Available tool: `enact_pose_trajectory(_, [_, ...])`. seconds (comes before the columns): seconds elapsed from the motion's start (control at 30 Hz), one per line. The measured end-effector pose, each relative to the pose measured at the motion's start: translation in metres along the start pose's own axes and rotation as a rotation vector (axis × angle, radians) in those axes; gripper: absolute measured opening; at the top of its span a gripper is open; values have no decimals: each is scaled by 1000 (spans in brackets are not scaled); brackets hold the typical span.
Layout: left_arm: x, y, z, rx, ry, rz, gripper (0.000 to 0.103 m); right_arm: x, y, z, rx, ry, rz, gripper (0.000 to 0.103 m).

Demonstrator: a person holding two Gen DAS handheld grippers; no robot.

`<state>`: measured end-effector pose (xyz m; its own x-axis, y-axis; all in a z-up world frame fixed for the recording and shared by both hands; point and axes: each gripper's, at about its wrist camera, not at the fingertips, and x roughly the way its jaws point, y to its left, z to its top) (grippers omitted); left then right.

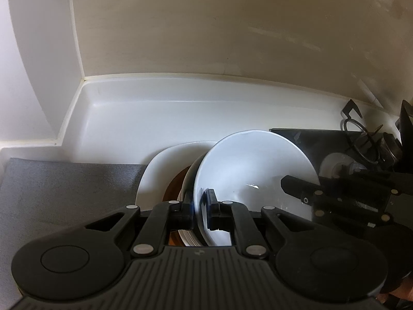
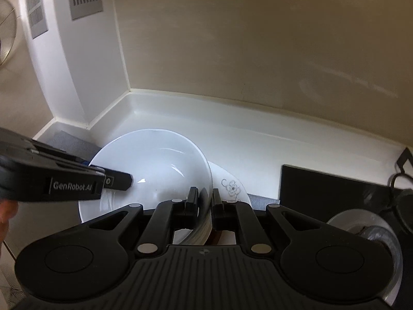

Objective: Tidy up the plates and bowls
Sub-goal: 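Lift the white bowl with both tools and carry it over the stack, then lower the white bowl into the blue swirl bowl and open both tools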

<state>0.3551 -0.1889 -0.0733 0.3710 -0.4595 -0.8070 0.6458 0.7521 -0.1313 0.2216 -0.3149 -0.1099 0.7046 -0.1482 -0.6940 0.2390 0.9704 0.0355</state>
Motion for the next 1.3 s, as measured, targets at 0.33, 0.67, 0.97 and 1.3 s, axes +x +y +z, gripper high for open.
enact_pose_trajectory(0.33, [-7, 7, 5, -35, 3, -34, 12, 13, -4, -1, 28, 27, -2, 13])
enact_pose_trajectory(0.67, [-30, -2, 10, -41, -73, -15, 88, 10, -7, 1, 57, 25, 5, 15])
enact_pose_trajectory(0.97, [-41, 14, 15, -71, -127, 52, 99, -5, -19, -2, 157, 27, -13, 52])
enact_pose_trajectory(1.3, [-59, 19, -28, -79, -107, 114, 103, -57, -3, -25, 202, -51, -7, 76])
